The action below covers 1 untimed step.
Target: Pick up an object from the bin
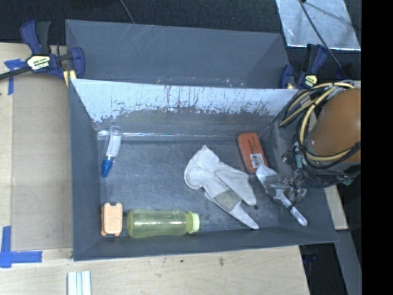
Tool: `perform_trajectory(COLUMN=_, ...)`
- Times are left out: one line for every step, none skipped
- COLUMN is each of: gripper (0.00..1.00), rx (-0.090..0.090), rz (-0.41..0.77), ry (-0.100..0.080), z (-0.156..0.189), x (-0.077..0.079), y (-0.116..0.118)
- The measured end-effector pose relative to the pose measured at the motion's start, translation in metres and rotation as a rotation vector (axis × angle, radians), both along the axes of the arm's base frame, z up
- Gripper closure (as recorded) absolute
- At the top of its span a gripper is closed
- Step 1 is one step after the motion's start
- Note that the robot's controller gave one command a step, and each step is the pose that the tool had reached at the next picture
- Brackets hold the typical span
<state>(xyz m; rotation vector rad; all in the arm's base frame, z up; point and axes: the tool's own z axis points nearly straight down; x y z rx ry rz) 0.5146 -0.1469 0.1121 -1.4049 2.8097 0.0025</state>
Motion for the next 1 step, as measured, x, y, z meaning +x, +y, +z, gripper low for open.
perform_trajectory(gripper=1.0, rx=-0.001, rz=0.0, ry=-0.003, z=0.0151, x=0.0008, y=0.0)
